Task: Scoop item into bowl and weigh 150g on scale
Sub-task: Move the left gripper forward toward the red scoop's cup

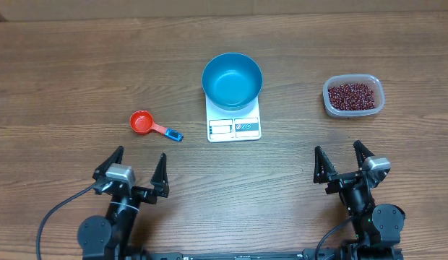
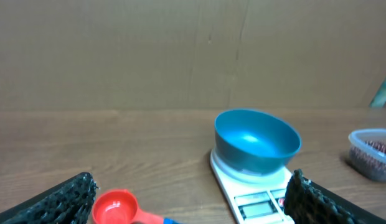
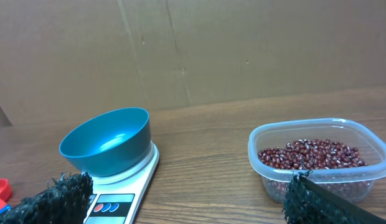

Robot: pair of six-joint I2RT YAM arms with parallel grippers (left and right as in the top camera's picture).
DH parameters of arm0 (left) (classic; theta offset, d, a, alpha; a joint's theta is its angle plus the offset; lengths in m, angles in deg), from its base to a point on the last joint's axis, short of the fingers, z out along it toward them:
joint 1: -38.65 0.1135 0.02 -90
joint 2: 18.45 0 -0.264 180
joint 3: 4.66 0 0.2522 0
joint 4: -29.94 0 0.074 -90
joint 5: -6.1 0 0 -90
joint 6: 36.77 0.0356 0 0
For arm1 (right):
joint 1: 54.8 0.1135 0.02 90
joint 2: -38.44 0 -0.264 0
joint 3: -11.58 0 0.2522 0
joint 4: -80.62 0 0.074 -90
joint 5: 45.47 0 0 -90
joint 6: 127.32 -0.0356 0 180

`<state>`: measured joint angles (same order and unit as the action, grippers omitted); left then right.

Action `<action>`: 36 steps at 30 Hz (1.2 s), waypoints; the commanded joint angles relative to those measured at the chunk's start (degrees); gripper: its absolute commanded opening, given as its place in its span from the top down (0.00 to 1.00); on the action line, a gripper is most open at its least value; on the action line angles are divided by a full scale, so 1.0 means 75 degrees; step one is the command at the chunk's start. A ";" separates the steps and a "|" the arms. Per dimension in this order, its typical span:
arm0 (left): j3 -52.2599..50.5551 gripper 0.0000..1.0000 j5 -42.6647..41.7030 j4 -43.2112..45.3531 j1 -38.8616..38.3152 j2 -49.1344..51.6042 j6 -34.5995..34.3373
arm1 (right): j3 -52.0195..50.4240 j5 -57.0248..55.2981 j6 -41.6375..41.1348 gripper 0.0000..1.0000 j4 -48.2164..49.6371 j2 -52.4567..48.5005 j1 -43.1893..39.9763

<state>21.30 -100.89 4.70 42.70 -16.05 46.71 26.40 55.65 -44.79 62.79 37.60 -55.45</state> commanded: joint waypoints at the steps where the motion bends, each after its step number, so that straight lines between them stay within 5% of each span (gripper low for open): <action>1: 0.0699 0.00 -0.0055 -0.0227 -0.0044 0.0615 -0.0105 | -0.0079 -0.0079 0.0029 0.00 0.0044 0.0090 0.0041; 16: 0.2783 0.00 -0.0055 -0.0490 -0.0044 0.4543 -0.0102 | -0.0079 -0.0079 0.0029 0.00 0.0044 0.0090 0.0041; 36: 0.2801 0.00 -0.0055 -0.0402 -0.0044 0.5260 -0.0102 | -0.0079 -0.0079 0.0029 0.00 0.0044 0.0090 0.0041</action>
<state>40.82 -100.89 1.15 42.70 23.42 46.71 26.40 55.62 -44.76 62.81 37.64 -55.45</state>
